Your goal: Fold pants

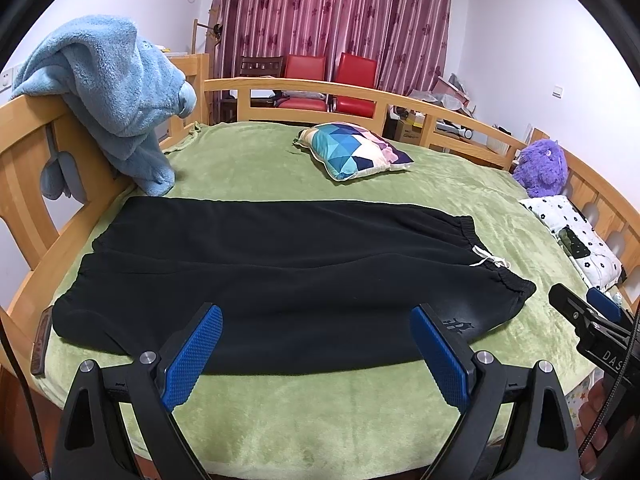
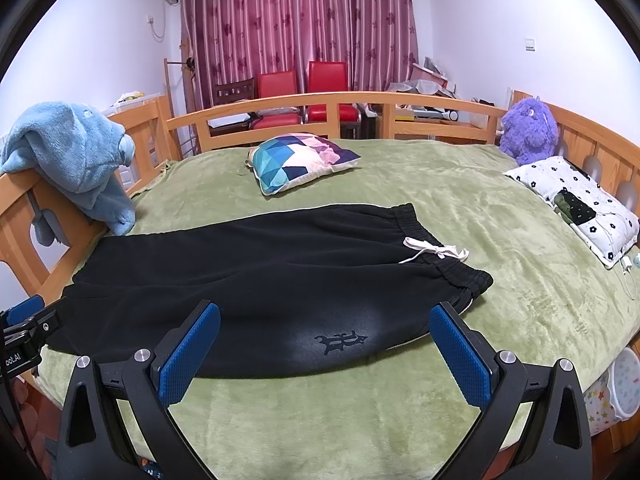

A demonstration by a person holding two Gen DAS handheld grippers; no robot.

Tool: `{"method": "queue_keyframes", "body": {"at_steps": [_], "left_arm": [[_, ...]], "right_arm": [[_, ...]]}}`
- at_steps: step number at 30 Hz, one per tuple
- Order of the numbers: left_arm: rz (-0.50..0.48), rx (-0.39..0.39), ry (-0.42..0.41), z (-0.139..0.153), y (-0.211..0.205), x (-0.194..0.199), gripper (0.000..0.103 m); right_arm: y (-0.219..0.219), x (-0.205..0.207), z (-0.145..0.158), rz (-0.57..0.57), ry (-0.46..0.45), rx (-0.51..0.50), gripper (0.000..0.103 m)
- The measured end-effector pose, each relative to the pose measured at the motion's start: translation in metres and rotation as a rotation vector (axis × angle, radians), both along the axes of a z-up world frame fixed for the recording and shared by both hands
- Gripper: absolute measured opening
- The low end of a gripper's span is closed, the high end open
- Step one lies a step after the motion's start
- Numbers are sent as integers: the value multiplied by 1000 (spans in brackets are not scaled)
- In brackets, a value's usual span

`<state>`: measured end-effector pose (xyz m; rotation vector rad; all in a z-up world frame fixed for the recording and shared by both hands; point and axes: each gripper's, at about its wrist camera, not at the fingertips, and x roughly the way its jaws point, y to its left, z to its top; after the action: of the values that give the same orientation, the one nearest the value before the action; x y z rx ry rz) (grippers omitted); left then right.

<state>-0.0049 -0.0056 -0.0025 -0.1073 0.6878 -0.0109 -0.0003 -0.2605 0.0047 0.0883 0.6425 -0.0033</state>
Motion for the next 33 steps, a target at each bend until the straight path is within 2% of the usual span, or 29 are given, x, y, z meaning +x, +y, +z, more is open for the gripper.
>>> {"method": "queue_keyframes", "body": {"at_steps": [20,24,28,33], "left_arm": [[34,15,-7,5,9,5,95],[48,-5,-19,6,15,7,95],[34,7,-32,8,14,7,95],[-7,58,-72,2,8,-4,95]], "right_arm": [[8,3,0,6,4,-24,103],[7,3,0,2,-10,-16,103],[1,3,-2,7,-22,12,103],[3,-7,-1,12,-82,-15,103]]}}
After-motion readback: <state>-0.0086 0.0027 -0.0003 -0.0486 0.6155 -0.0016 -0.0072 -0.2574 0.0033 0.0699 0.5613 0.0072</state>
